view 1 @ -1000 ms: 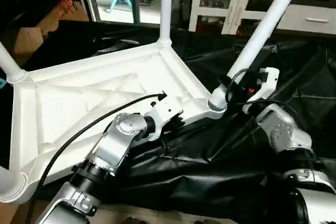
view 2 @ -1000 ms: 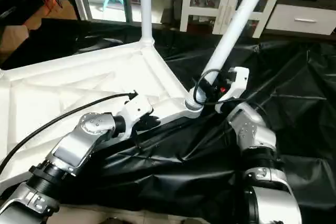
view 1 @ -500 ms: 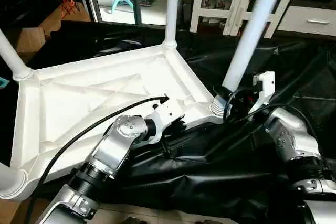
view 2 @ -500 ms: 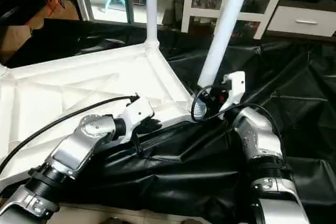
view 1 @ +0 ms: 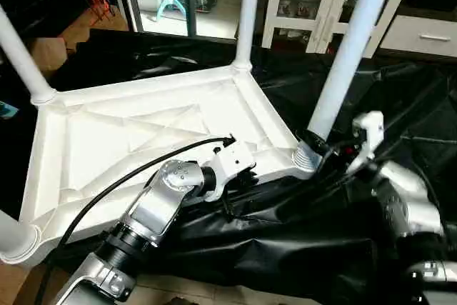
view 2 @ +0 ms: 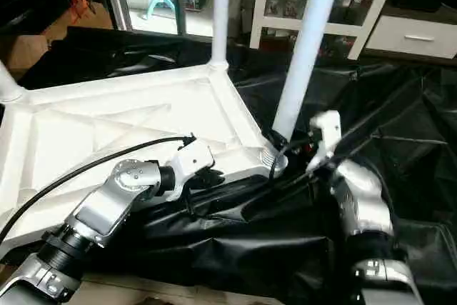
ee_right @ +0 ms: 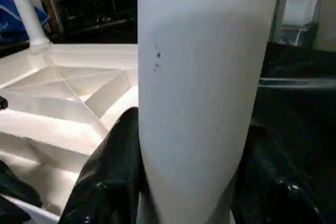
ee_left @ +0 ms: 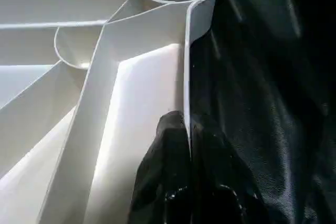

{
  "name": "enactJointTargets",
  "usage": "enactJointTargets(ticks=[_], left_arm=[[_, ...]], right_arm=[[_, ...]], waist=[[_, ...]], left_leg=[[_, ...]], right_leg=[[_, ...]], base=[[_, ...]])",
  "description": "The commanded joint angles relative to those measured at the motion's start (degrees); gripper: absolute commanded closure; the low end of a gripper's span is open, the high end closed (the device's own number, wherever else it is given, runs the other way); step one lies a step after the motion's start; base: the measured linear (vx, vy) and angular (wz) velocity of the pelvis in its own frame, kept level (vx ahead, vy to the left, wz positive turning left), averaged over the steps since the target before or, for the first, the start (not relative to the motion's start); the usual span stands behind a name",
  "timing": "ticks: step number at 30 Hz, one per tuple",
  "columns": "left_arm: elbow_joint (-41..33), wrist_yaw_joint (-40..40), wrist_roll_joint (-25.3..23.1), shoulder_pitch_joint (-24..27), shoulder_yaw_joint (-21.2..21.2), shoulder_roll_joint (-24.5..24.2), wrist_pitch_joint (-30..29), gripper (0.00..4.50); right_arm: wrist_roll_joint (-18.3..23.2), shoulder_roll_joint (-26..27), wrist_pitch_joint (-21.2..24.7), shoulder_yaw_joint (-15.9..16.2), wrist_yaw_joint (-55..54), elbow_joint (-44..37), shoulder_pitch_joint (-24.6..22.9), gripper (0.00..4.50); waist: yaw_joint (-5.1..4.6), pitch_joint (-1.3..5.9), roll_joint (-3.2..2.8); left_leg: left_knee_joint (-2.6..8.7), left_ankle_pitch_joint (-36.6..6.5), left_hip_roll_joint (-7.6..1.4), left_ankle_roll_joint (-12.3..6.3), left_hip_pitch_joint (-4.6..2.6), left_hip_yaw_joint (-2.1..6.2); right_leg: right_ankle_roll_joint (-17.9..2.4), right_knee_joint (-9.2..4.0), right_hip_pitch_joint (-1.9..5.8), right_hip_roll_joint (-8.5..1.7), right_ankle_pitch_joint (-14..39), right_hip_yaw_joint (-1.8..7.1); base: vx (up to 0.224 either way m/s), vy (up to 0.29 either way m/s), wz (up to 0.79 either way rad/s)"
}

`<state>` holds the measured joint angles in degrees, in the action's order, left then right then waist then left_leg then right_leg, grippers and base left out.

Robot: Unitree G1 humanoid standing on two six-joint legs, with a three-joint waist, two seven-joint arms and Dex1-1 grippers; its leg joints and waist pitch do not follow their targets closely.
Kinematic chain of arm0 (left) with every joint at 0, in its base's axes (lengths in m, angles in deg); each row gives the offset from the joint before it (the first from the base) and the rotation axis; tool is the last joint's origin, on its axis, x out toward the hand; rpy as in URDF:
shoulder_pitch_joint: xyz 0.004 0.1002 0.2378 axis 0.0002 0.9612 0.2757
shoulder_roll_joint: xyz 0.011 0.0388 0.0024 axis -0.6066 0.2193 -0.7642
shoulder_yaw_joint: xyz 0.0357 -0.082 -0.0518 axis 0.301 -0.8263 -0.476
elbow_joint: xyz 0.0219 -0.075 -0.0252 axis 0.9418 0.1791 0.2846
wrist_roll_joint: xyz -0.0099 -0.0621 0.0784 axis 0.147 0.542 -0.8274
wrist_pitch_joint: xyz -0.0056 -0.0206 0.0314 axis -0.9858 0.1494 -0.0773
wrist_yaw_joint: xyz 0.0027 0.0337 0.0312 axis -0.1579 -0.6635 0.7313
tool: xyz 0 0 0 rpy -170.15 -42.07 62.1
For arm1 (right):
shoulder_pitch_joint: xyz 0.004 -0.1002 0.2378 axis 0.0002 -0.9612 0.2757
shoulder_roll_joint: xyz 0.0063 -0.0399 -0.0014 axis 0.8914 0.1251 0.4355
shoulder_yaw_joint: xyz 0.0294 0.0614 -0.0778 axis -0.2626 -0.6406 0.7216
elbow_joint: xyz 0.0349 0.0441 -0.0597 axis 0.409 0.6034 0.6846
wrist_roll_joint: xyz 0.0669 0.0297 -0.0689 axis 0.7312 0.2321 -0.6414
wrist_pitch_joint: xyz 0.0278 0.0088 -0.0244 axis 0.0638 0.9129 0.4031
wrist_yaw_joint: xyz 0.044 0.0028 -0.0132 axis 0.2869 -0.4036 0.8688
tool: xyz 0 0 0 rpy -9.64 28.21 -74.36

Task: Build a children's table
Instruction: Insert table leg to table base

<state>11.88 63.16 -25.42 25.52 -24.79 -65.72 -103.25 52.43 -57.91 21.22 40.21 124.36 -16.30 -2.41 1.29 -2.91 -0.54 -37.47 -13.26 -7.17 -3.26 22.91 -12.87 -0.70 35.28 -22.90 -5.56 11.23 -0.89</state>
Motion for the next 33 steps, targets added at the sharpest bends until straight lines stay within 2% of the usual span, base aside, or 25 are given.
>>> enactJointTargets(ticks=[1, 2, 7, 10, 21, 27, 30, 31, 33], left_arm=[[0.26, -1.26, 0.09, 0.23, -1.30, -0.07, 0.78, 4.50], [0.33, -1.33, 0.13, 0.12, -1.33, -0.04, 0.77, 4.50], [0.53, -1.42, 0.21, -0.20, -1.52, -0.19, 1.00, 4.50], [0.50, -1.32, 0.33, -0.25, -1.82, -0.29, 1.22, 4.50], [-0.17, 0.07, 1.19, -0.13, -2.23, -1.04, 1.83, 4.50], [-0.03, -0.78, 1.03, -0.26, -2.57, -0.87, 0.41, 4.50], [0.27, -2.48, 0.85, -0.44, -3.24, -0.35, -1.23, 4.50], [0.64, -3.86, 0.60, -0.67, -3.68, 0.07, -2.22, 4.50], [2.09, -8.81, -0.07, -1.73, -5.59, 1.97, -4.76, 4.50]], right_arm=[[-1.53, 0.09, -0.61, 0.35, -0.96, 3.27, -3.82, 2.62], [-1.44, 0.40, -1.62, 0.09, -1.40, 3.50, -4.32, 2.62], [-2.61, 1.01, -4.22, 0.70, -1.91, 3.27, -6.65, 2.62], [-3.96, 0.88, -4.32, 1.77, -0.95, 3.31, -7.65, 2.62], [-3.44, -0.45, -3.56, 3.75, 3.25, 2.94, -7.99, 2.62], [-5.73, 0.60, -4.36, 4.26, -1.36, 2.94, -7.63, 2.62], [-8.03, 2.04, -5.48, 4.33, -7.18, 3.86, -6.93, 2.62], [-8.88, 2.68, -5.94, 4.24, -9.94, 4.36, -6.53, 2.62], [-10.69, 4.39, -6.62, 3.49, -17.85, 6.18, -5.11, 2.62]], waist=[[-0.55, 4.12, 1.09], [-0.50, 4.14, 0.90], [-0.35, 4.15, 0.86], [-0.33, 4.10, 0.90], [-0.40, 3.93, 0.79], [-0.41, 3.80, 0.66], [-0.63, 3.48, 0.37], [-1.06, 3.28, 0.47], [-1.71, 3.12, 0.22]], left_leg=[[4.88, -0.25, -6.00, -6.52, -2.24, 3.02], [4.89, -0.60, -6.00, -6.15, -2.33, 2.99], [5.03, -0.77, -5.97, -5.71, -2.36, 2.99], [5.10, -1.66, -5.96, -5.51, -2.32, 2.97], [5.33, -2.37, -5.99, -5.40, -2.29, 3.06], [5.53, -3.01, -6.05, -5.18, -2.28, 3.13], [5.95, -6.00, -6.07, -3.58, -2.33, 3.18], [6.26, -8.28, -6.02, -2.46, -2.26, 3.20], [6.64, -12.06, -6.14, 0.03, -2.52, 3.29]], right_leg=[[-16.27, -2.82, 1.87, -3.44, 1.81, 1.21], [-16.27, -2.85, 1.84, -3.51, 1.73, 1.27], [-16.07, -2.84, 1.85, -3.38, 0.88, 1.24], [-15.92, -3.01, 1.90, -3.48, 1.62, 1.31], [-15.77, -3.15, 1.86, -3.41, 1.75, 1.30], [-15.58, -3.31, 1.82, -3.44, 2.56, 1.33], [-15.08, -3.76, 1.58, -3.40, 5.86, 1.36], [-14.68, -3.98, 1.50, -3.25, 8.21, 1.36], [-14.10, -4.31, 1.16, -3.20, 11.88, 1.41]], base=[[0.000, 0.000, 0.00], [0.000, 0.000, 0.00], [0.000, 0.000, 0.00], [0.000, 0.000, 0.00], [0.000, 0.000, 0.00], [0.000, 0.000, 0.00], [0.000, 0.000, 0.00], [0.000, 0.000, 0.00], [0.000, 0.000, 0.00]])
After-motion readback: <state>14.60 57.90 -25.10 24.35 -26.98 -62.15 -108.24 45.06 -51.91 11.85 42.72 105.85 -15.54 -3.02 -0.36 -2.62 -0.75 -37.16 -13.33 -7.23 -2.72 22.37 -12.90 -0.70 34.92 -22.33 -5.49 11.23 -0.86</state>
